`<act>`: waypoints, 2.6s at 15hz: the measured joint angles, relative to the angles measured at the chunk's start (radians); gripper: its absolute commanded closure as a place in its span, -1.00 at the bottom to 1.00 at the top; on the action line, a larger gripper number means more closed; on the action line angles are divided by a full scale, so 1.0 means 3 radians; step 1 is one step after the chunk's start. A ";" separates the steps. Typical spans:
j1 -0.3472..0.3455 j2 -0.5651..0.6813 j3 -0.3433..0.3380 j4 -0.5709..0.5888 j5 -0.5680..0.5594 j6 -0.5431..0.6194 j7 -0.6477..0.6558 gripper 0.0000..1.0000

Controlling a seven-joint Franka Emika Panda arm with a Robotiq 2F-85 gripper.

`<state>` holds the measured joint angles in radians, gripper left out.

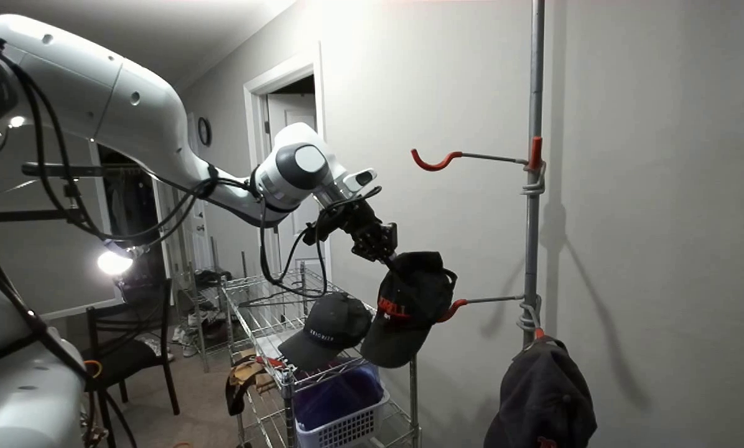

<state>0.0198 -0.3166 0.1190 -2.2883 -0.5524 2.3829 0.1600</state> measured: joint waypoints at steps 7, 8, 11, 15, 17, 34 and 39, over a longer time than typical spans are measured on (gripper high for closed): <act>-0.0003 0.0198 -0.0005 -0.0111 0.0000 0.0302 -0.0030 0.94; -0.0003 0.0217 -0.0001 -0.0124 0.0000 0.0329 -0.0030 0.94; -0.0006 0.0274 0.0001 -0.0147 -0.0004 0.0343 -0.0030 0.94; -0.0009 0.0359 0.0001 -0.0156 -0.0011 0.0343 -0.0030 0.31; -0.0009 0.0382 0.0000 -0.0157 -0.0011 0.0342 -0.0030 0.07; 0.0235 0.0083 -0.0002 -0.0160 0.0347 0.0307 -0.0538 -1.00; 0.0461 -0.0102 0.0180 -0.0153 0.0430 0.0105 -0.0652 -1.00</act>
<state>0.1582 -0.3472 0.1729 -2.3342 -0.4233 2.4146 -0.0355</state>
